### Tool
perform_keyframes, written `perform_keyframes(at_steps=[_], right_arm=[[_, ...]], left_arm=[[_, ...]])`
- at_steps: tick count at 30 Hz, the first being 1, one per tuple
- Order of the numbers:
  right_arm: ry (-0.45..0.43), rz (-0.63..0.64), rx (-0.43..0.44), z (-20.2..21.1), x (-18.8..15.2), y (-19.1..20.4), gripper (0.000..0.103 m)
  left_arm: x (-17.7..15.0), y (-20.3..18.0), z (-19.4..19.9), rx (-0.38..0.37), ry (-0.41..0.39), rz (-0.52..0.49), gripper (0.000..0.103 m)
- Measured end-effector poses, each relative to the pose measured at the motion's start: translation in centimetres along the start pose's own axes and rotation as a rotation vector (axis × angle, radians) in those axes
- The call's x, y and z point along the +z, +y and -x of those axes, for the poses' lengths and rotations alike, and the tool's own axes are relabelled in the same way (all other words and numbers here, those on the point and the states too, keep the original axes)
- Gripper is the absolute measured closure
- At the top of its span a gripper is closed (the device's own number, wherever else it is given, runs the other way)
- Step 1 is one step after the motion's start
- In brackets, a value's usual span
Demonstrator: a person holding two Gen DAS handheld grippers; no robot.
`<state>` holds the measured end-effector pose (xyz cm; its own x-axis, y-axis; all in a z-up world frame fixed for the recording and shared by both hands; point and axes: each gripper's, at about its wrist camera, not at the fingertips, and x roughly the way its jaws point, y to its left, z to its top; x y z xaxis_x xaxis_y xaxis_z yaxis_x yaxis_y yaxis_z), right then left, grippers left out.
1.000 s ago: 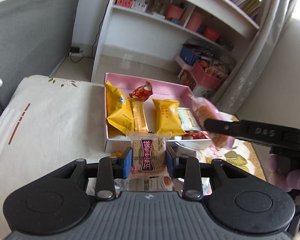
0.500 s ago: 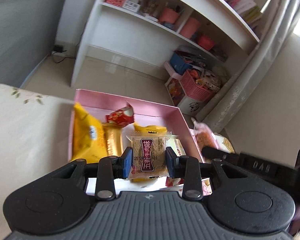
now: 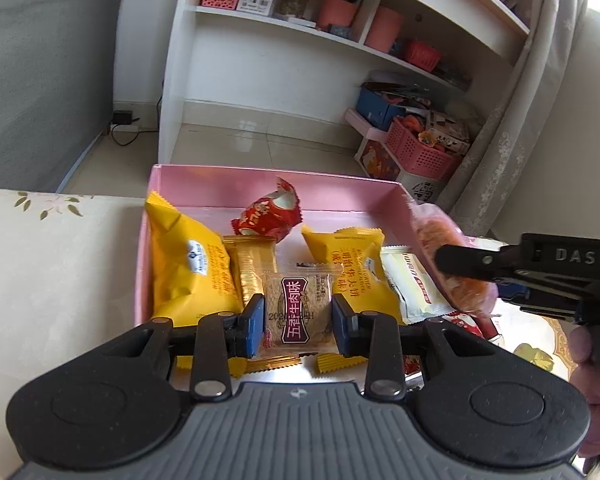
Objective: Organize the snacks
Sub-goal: 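Carry the cake and pink pack into the pink box and open both tools, then withdraw both tools from the box toward the remaining snacks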
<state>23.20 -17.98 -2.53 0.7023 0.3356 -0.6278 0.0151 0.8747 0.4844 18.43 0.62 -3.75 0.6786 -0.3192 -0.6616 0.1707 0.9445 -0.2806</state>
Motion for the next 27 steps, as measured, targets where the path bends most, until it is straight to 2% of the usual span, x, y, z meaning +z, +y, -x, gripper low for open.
perform_keyframes(at_steps=[9, 12, 13, 15, 16, 17, 19, 22, 25, 27], right_arm=[[-0.014, 0.003, -0.024, 0.2, -0.3, -0.1, 0.071], [-0.029, 0.012, -0.031, 0.5, -0.4, -0.1, 0.068], [-0.032, 0.014, -0.027, 0.6, -0.4, 0.0, 0.067], [-0.032, 0.010, -0.009, 1.0, -0.3, 0.0, 0.056], [-0.035, 0.011, -0.003, 1.3, -0.2, 0.0, 0.047], [-0.040, 0.018, -0.005, 1.6, -0.2, 0.2, 0.046], [-0.047, 0.037, -0.022, 2.2, -0.3, 0.6, 0.046], [-0.049, 0.059, -0.026, 3.4, -0.6, 1.3, 0.045], [-0.040, 0.079, -0.028, 4.7, -1.1, 2.2, 0.034], [-0.033, 0.103, -0.029, 5.6, -1.5, 2.7, 0.030]], left_arm=[[-0.3, -0.3, -0.4, -0.015, -0.011, -0.006, 0.071], [-0.4, -0.2, -0.3, -0.012, -0.030, 0.002, 0.070], [-0.4, -0.2, -0.2, -0.012, -0.039, 0.009, 0.067], [-0.3, -0.2, 0.1, -0.025, -0.043, 0.015, 0.059], [-0.3, -0.3, 0.2, -0.032, -0.044, 0.013, 0.053], [-0.2, -0.4, 0.4, -0.033, -0.043, 0.009, 0.050], [-0.2, -0.5, 0.7, -0.030, -0.042, 0.012, 0.036], [-0.3, -0.7, 1.3, -0.047, -0.023, 0.023, 0.028], [-0.5, -1.3, 2.3, -0.046, -0.017, 0.007, 0.019], [-0.8, -1.7, 3.0, -0.040, -0.022, -0.006, 0.013]])
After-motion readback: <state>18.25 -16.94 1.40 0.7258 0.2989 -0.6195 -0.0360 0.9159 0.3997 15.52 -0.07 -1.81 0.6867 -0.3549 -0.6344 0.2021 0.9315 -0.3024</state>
